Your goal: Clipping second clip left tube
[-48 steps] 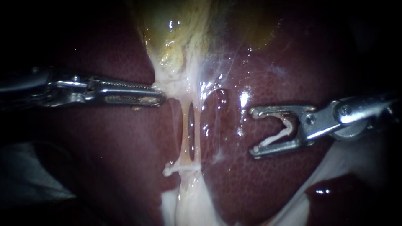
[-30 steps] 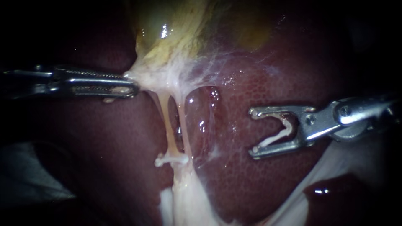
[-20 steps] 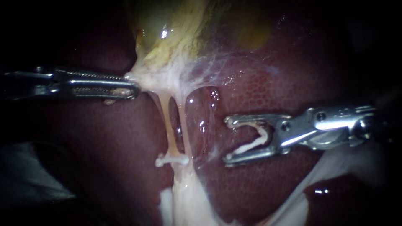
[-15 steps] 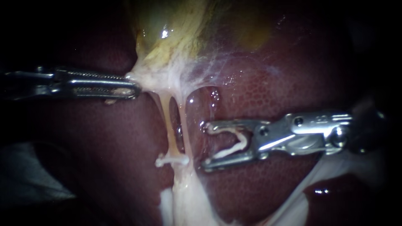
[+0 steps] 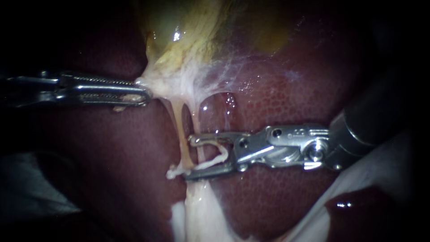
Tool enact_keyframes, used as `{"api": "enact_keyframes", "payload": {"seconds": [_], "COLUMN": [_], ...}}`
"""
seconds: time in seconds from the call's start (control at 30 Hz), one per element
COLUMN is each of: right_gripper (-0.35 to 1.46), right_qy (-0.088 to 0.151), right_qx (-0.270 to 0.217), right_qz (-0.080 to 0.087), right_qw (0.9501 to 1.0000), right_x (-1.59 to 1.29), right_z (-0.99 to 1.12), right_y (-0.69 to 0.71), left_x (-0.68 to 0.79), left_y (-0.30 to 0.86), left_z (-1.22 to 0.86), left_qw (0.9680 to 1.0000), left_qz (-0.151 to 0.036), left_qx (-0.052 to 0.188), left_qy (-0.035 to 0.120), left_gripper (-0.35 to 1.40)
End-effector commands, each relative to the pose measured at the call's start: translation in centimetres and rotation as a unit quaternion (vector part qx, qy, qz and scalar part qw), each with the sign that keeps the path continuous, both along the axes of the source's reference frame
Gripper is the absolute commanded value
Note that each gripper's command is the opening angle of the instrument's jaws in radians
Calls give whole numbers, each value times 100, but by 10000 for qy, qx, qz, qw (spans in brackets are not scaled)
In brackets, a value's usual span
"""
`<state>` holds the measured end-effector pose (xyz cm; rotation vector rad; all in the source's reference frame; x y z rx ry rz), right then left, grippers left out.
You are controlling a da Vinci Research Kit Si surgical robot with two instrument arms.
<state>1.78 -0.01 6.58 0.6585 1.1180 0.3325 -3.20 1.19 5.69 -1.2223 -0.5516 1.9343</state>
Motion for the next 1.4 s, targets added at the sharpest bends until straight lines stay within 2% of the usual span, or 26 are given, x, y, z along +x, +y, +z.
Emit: {"api": "enact_keyframes", "payload": {"seconds": [0.03, 0.13, 0.33, 0.47, 0.57, 0.7, 0.93, 1.13, 1.4], "right_gripper": [50, 50, 50, 50, 49, 50, 48, 44, 25], "right_qy": [14, 99, 429, 498, 600, 724, 1023, 1064, 1012], "right_qx": [15, 39, 299, 306, 336, 433, 674, 745, 919], "right_qz": [-24, -102, -227, -234, -238, -129, -158, -155, -138], "right_qw": [10000, 9999, 9984, 9980, 9973, 9963, 9923, 9914, 9905], "right_x": [0, 2, 14, 26, 34, 43, 49, 52, 49], "right_z": [3, 9, 14, 15, 11, 5, -17, -36, -38], "right_y": [0, -2, -2, -4, -8, -12, -18, -15, -14], "left_x": [0, -1, -2, -3, -3, -4, -4, -4, -4], "left_y": [0, 0, 0, 1, 1, 1, 1, 1, 1], "left_z": [0, 0, 0, 0, 1, 1, 1, 1, 1], "left_qw": [10000, 10000, 10000, 10000, 10000, 10000, 10000, 10000, 10000], "left_qz": [-1, -2, -5, -6, -6, -8, -8, -8, -8], "left_qx": [1, 1, 0, 0, 1, 1, 1, 1, 1], "left_qy": [1, 1, 3, 4, 4, 5, 5, 5, 5], "left_gripper": [-35, -35, -35, -35, -35, -35, -35, -35, -35]}}
